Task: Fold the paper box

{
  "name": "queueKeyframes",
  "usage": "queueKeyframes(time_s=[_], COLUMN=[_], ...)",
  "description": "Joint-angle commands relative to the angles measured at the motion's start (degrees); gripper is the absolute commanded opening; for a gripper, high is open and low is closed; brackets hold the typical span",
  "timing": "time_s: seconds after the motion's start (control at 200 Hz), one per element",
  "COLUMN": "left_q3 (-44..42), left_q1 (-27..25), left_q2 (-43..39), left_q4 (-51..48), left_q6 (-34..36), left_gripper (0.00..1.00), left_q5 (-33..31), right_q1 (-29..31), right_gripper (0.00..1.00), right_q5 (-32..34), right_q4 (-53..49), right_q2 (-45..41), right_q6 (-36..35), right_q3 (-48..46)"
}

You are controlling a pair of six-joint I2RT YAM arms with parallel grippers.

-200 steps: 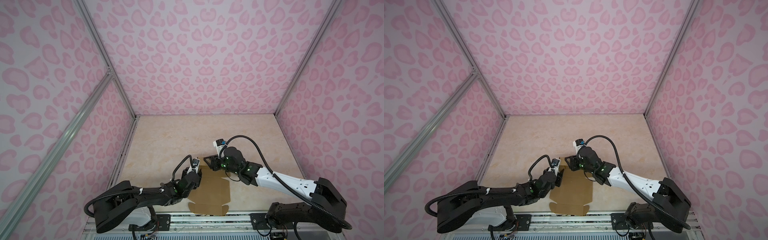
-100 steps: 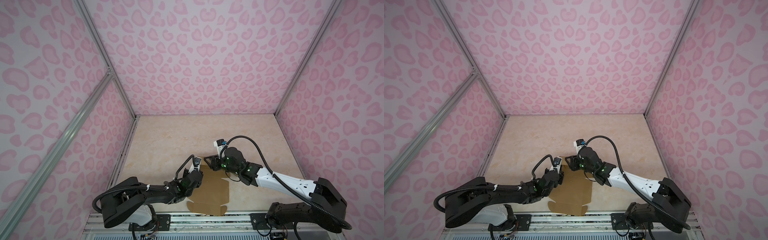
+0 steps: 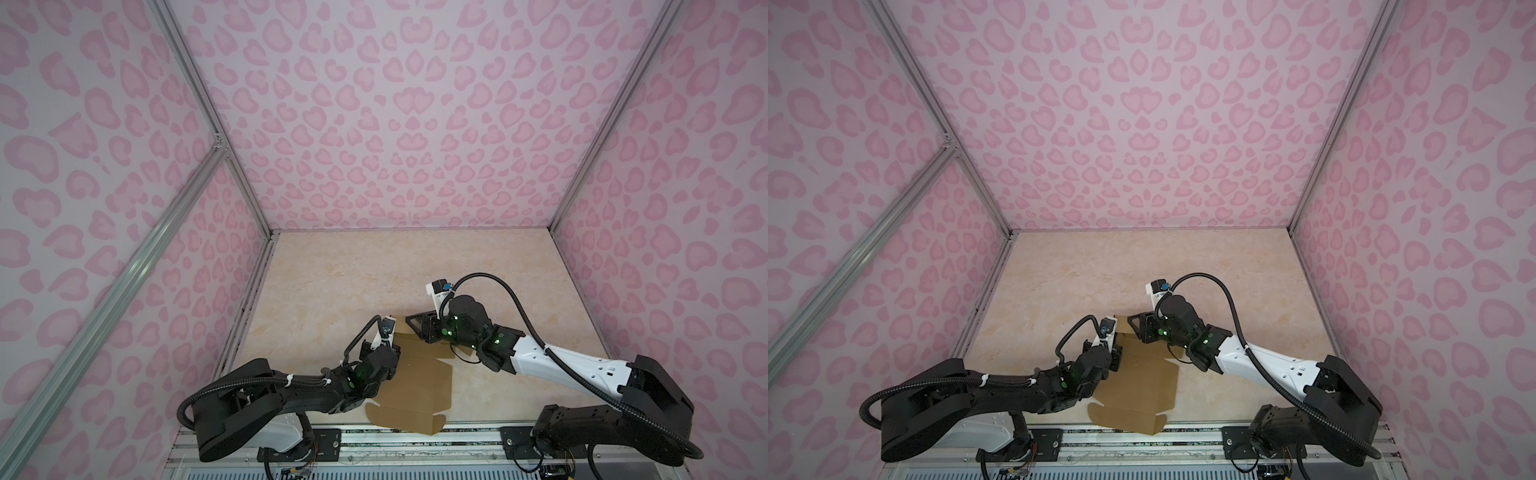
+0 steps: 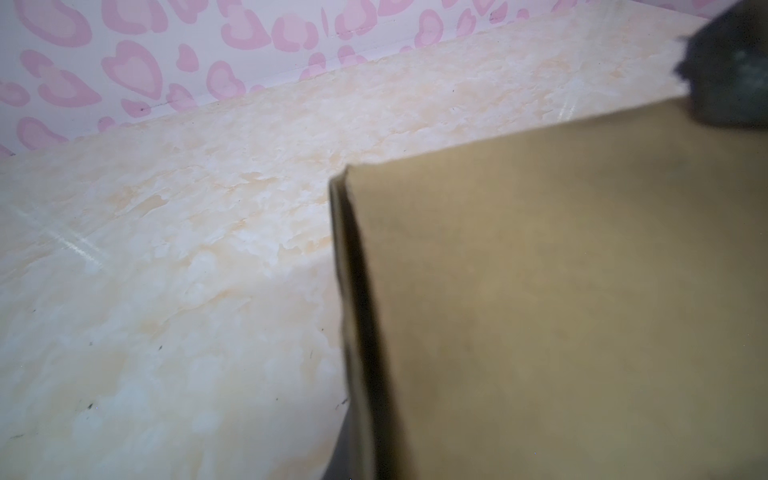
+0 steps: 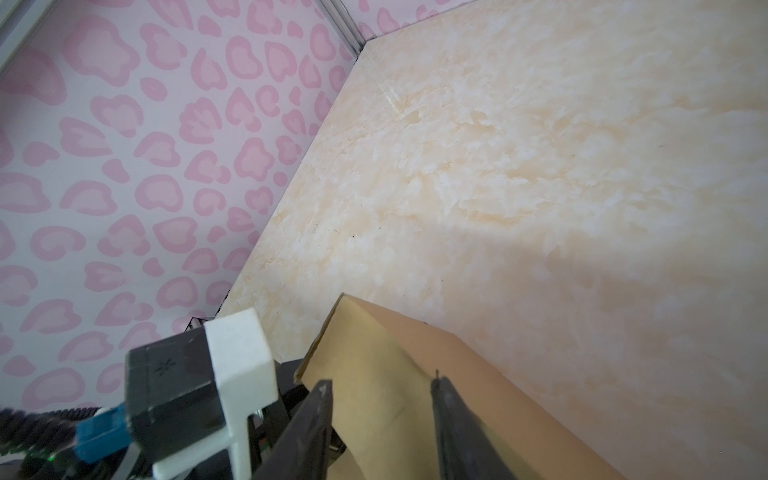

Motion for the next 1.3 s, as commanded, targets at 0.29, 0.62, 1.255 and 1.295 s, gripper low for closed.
queueKeyframes(time_s=[0.29, 0.62, 1.255, 1.295], left_q3=[-5.06, -5.35, -3.64, -3.7], left_q1=[1.65, 2.18, 2.22, 2.2], left_q2=[-9.26, -14.8, -15.84, -15.82], left_q4=[-1.13, -6.8, -12.59, -12.41], left_q6=[1.15, 0.34, -3.14, -3.34], left_gripper=[0.03, 0.03, 0.03, 0.03], left_q5=[-0.64, 1.92, 1.85, 2.0], right_q1=[0.86, 4.39, 6.2, 6.16], right_gripper=[0.43, 0.44, 0.47, 0.47], right_q5=[1.91, 5.19, 7.84, 7.75], right_q4=[-4.78, -12.5, -15.57, -15.12], right_q2=[-4.64, -15.74, -22.3, -21.53], right_q6=[0.77, 0.5, 5.9, 5.97], right_q3=[-1.12, -2.15, -9.25, -9.24])
